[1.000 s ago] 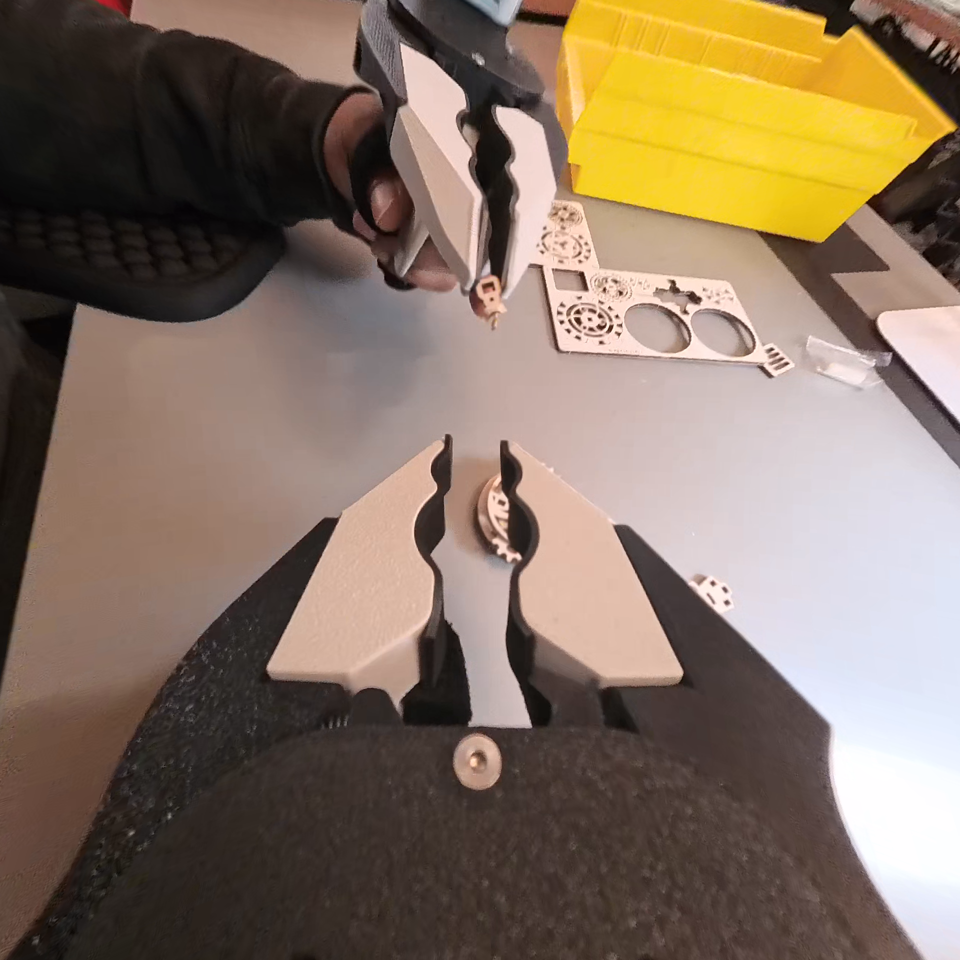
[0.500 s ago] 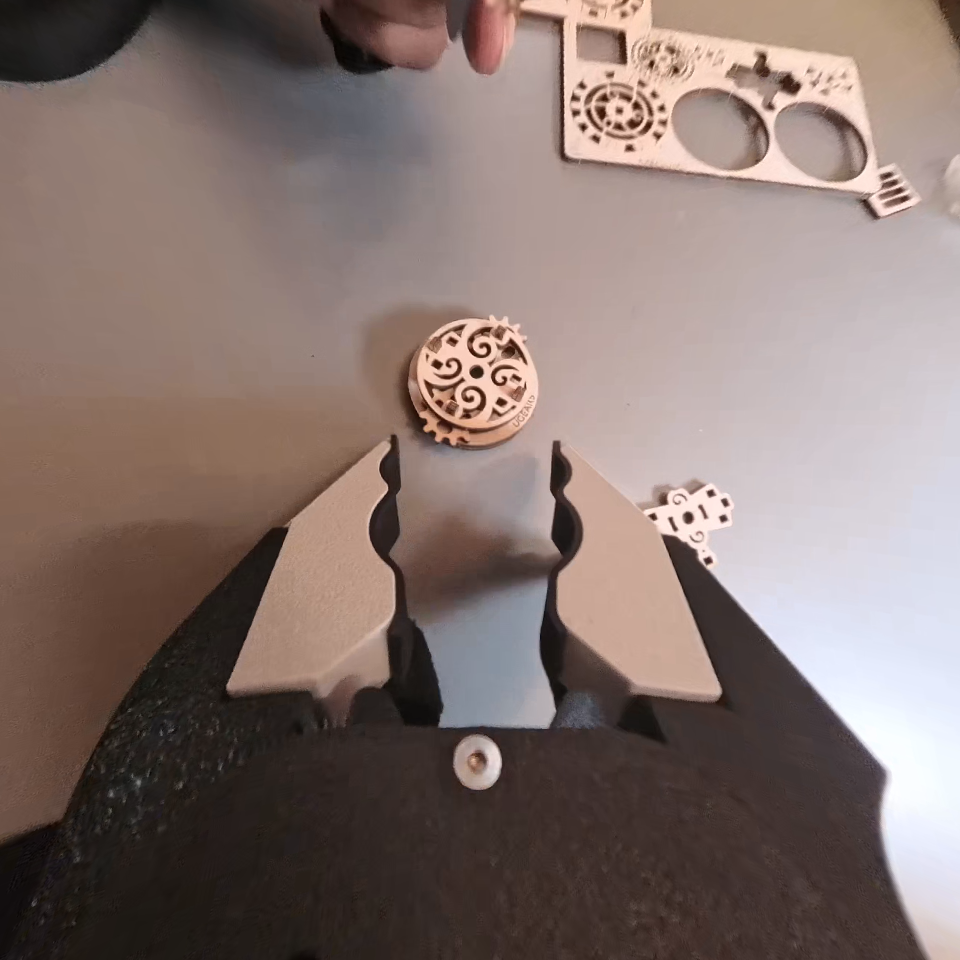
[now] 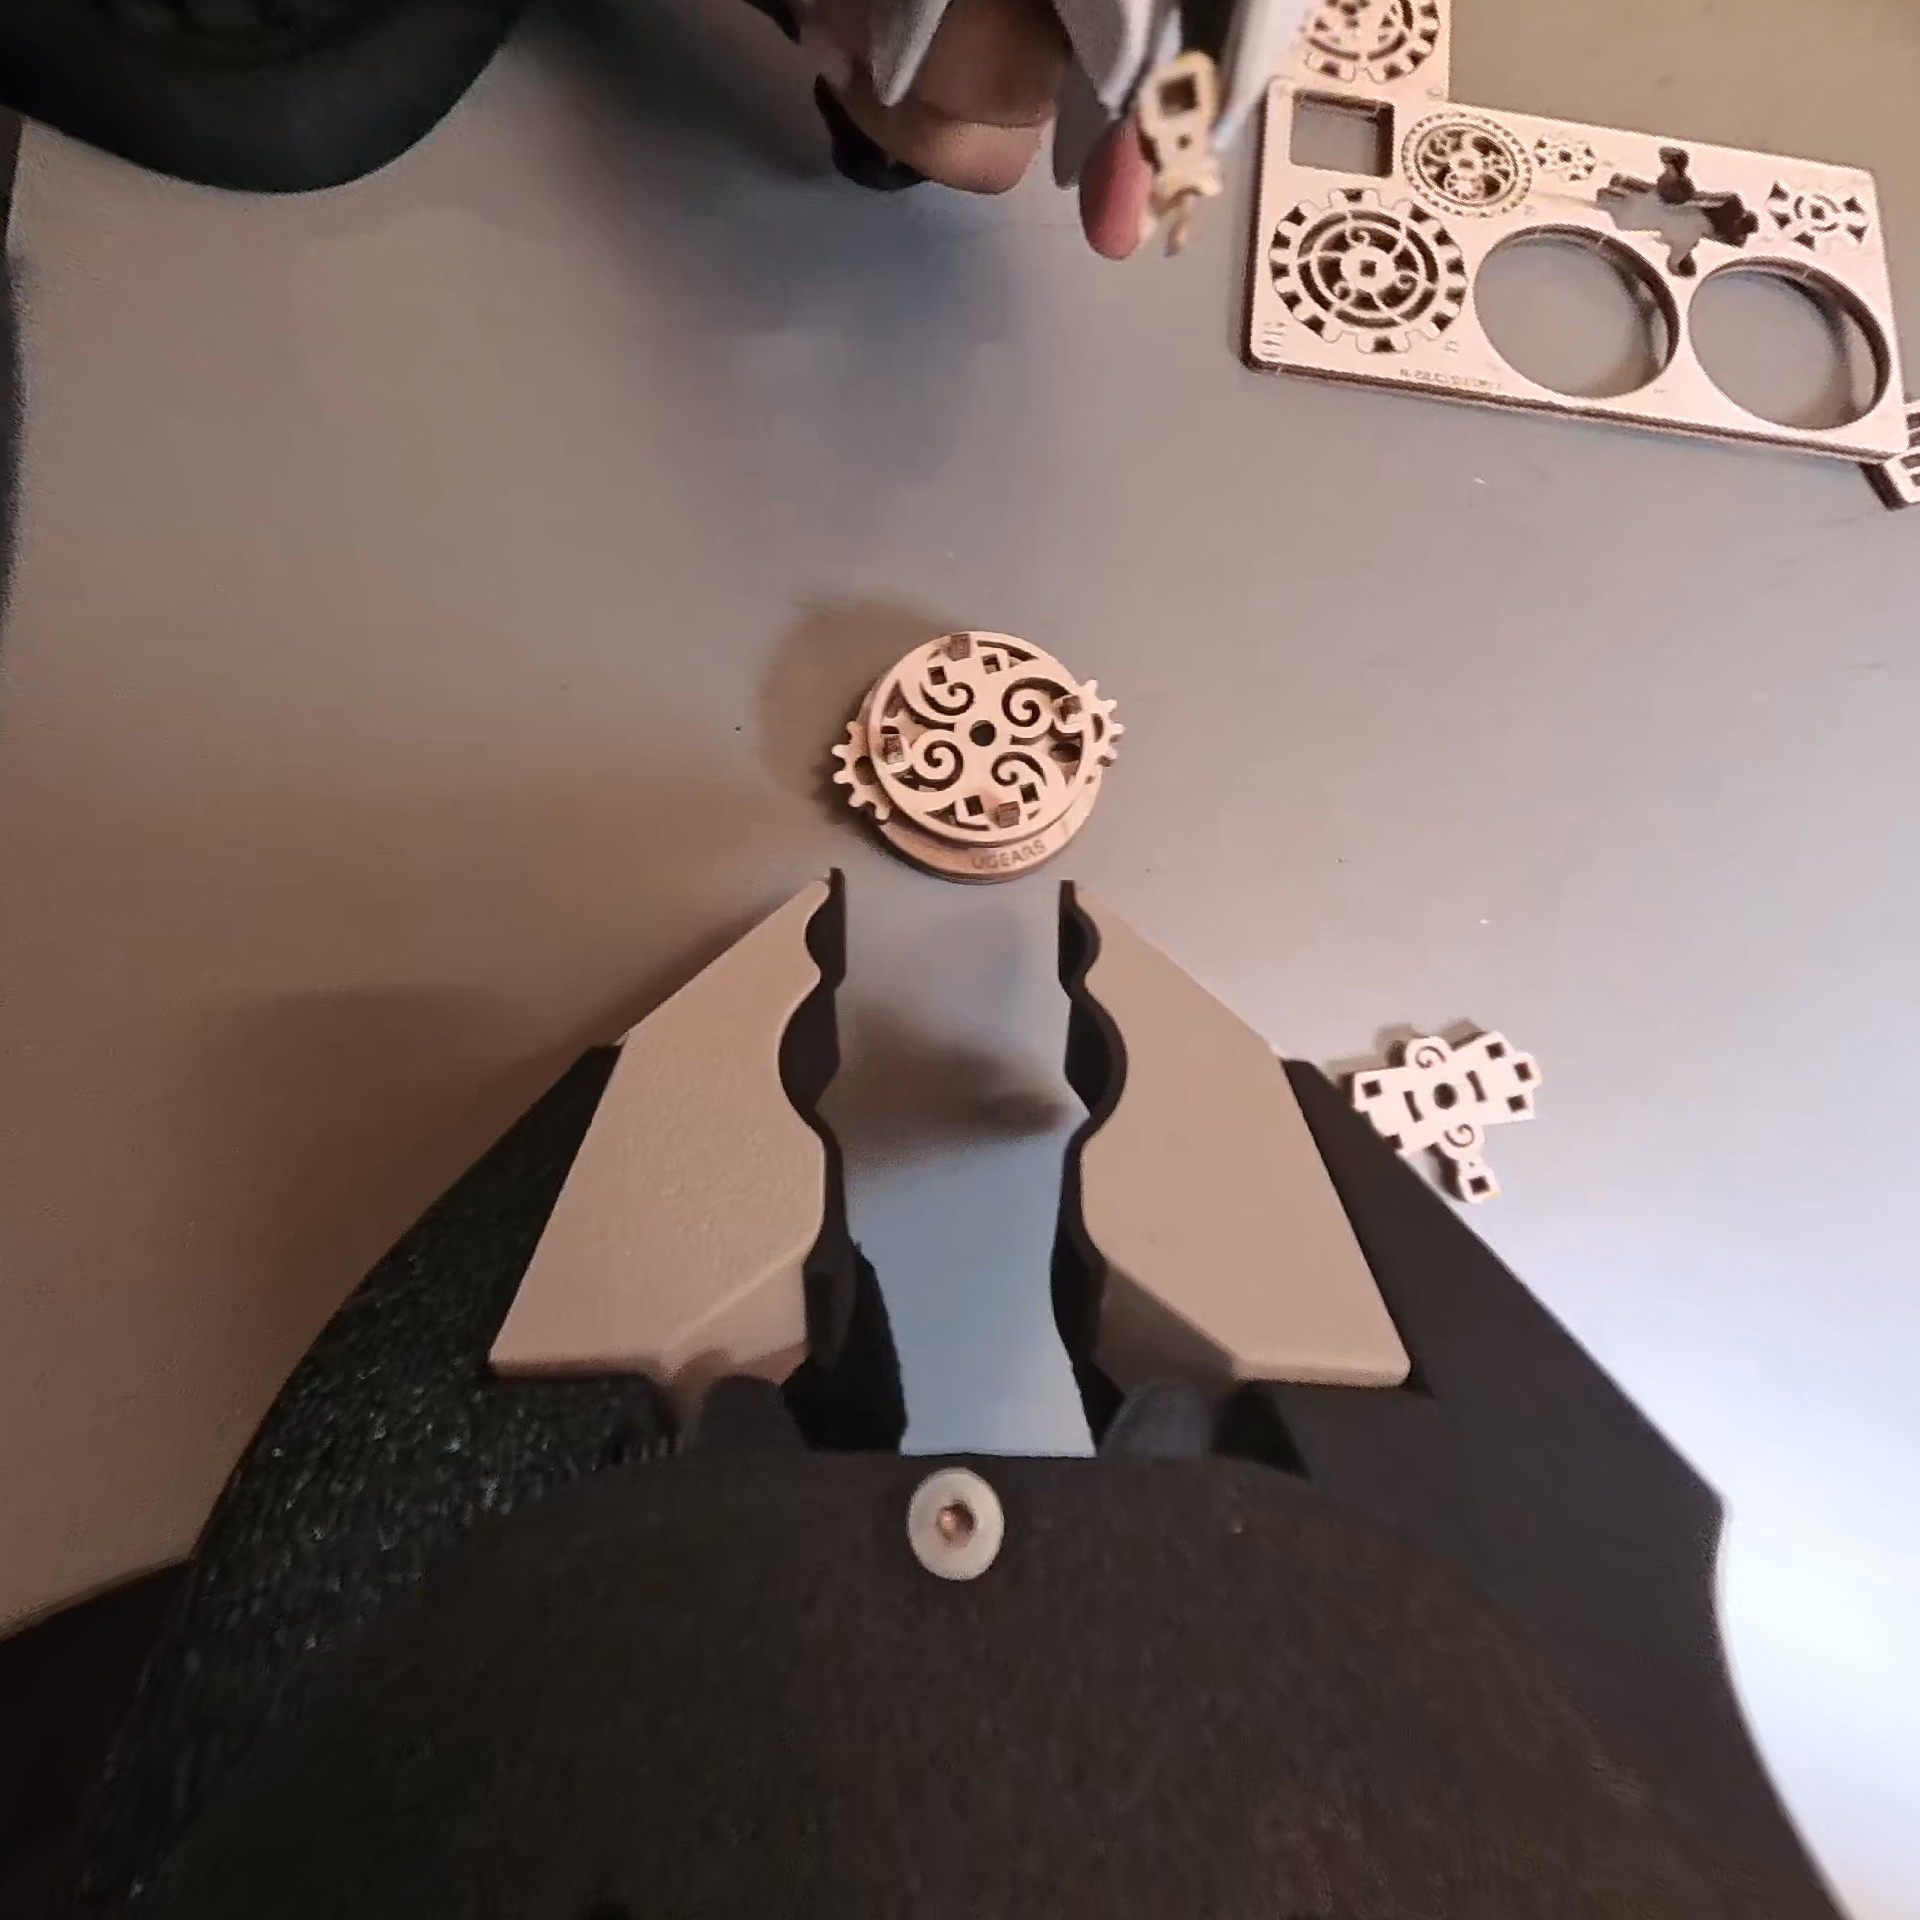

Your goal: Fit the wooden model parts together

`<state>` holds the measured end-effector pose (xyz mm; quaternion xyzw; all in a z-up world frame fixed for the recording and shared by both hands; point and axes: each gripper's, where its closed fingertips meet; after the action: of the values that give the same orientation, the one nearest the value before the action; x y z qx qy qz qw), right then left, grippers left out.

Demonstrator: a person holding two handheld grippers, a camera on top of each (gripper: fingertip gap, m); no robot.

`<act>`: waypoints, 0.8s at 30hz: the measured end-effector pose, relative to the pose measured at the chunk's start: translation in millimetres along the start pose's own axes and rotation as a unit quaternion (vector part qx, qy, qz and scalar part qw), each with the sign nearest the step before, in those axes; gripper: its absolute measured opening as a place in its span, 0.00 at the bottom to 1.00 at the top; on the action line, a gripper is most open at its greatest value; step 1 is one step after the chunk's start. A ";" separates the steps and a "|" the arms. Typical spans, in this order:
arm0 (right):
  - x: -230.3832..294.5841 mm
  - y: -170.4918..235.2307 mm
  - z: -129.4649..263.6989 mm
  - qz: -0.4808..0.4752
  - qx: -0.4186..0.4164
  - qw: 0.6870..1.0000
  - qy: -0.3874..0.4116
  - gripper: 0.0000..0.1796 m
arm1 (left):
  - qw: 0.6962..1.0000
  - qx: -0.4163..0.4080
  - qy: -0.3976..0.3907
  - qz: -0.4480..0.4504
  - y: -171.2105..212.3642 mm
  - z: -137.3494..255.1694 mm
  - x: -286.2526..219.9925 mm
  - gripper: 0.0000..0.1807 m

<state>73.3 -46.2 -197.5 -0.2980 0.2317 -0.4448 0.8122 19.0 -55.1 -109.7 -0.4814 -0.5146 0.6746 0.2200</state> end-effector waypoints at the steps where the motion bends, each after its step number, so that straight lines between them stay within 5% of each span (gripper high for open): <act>1: -2.0 0.7 -2.6 -0.005 -0.002 1.000 0.000 0.24 | 1.000 0.001 0.000 0.001 0.6 0.2 0.6 0.03; 6: -3.9 -7.5 -17.8 0.004 -0.012 1.000 -0.004 0.32 | 1.000 0.013 -0.001 -0.001 4.6 -1.0 3.7 0.03; 24: -19.9 -14.5 -27.4 -0.028 -0.006 0.998 0.054 0.28 | 0.997 0.060 -0.031 -0.029 20.6 -2.8 11.4 0.03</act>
<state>37.4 -42.9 -204.8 -0.2846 0.2693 -0.4813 0.7841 20.5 -52.5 -133.2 -0.4310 -0.4937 0.7122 0.2516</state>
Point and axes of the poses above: each gripper's, where its closed fingertips meet, z back along the fingers, y out of its underside, x = y × z across the jaws, and after that the axes turned 4 degrees about z, right-handed
